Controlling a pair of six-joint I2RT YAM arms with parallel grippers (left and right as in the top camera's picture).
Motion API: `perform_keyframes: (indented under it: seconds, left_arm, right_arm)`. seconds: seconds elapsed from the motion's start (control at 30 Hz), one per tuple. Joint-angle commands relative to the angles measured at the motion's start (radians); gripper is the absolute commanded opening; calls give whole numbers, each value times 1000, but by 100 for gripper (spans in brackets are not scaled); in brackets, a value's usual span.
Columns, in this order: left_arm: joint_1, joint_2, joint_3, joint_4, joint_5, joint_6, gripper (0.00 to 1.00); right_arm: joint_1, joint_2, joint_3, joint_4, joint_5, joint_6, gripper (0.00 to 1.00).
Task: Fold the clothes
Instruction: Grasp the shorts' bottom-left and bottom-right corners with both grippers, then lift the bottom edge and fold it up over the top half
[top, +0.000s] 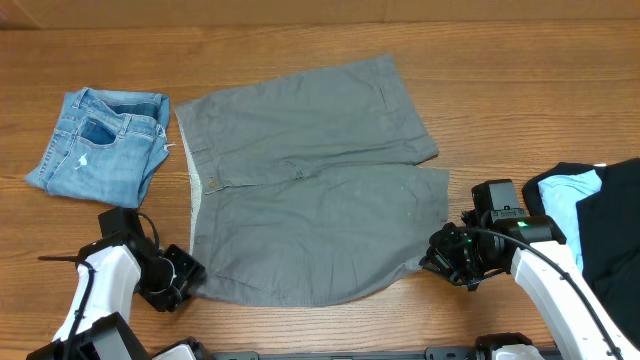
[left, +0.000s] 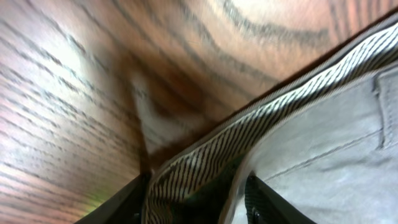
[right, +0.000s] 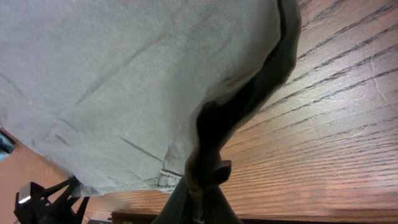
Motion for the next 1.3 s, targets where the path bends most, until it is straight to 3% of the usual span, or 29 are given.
perform_keyframes:
  seconds: [0.0, 0.07, 0.17, 0.2, 0.43, 0.87, 1.27]
  left_arm:
    - [-1, 5, -29, 52, -66, -2, 49]
    - [-2, 5, -29, 59, -66, -2, 38]
    - [-2, 5, -29, 65, -66, -1, 8]
    - [-2, 5, -29, 64, -64, 2, 4]
    - [-2, 3, 41, -44, -29, 104, 4]
    - [-2, -140, 498, -483, -56, 235, 4]
    - [-2, -363, 575, -701, -47, 253, 6]
  right_arm:
    - [-3, -8, 20, 2, -2, -6, 5]
    - [-3, -8, 20, 2, -2, -6, 5]
    - [-3, -8, 20, 2, -1, -6, 5]
    - [-3, -8, 20, 2, -1, -7, 5]
    - [-3, -8, 50, -14, 70, -11, 5]
    - [-3, -18, 365, -299, 333, -60, 4]
    - [-3, -177, 650, -490, 338, -59, 4]
